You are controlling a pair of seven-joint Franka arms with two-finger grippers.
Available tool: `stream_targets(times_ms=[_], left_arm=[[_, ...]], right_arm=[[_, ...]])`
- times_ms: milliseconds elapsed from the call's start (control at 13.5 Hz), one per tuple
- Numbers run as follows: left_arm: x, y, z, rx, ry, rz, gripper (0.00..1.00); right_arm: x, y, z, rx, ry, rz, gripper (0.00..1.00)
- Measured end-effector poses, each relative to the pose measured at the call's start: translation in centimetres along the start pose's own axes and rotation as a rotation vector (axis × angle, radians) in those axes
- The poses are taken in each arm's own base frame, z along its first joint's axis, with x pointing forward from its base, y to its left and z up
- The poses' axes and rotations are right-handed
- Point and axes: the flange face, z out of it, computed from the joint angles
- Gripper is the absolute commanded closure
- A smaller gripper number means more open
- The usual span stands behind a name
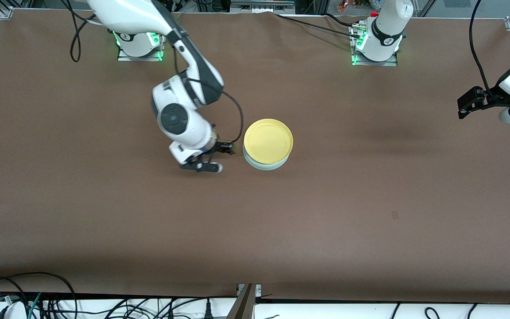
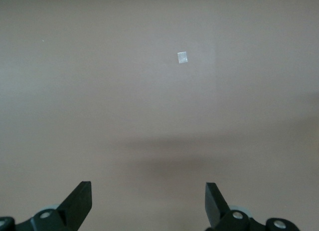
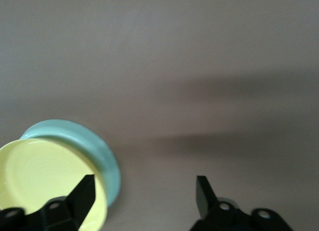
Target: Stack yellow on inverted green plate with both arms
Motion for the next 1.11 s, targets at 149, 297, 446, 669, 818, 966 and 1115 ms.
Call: stream_targets(times_ms=[149, 297, 446, 669, 818, 966, 1115], left_arm=[[0.0, -1.0, 0.4, -0.037, -0.006, -0.029, 0.00], [0.1, -1.6, 0.7, -0.047, -0.010, -0.042, 0.00], [0.2, -1.5, 0.9, -0.047, -0.009, -0.042, 0.00], [1.5, -1.5, 0.9, -0.043, 0.004, -0.042, 0.00], [2.3, -1.2, 1.1, -0.041, 0.002, -0.038, 0.00], [2.7, -1.0, 1.3, -0.041, 0.001, -0.035, 0.00], [2.7, -0.7, 1.0, -0.051, 0.007, -0.033, 0.00]], right_arm=[[3.1, 4.6, -4.7, -0.015, -0.024, -0.039, 0.00], [5.8, 10.2, -9.0, -0.008, -0.059, -0.079, 0.00], [7.4, 15.2, -12.2, 0.002, -0.089, -0.101, 0.00], [8.1, 21.1, -16.4, -0.013, -0.124, -0.119, 0.00], [7.3, 23.9, -20.4, -0.084, -0.113, -0.127, 0.00], [5.5, 25.4, -24.9, -0.133, -0.066, -0.115, 0.00], [2.9, 26.9, -28.5, -0.128, -0.037, -0.097, 0.00]])
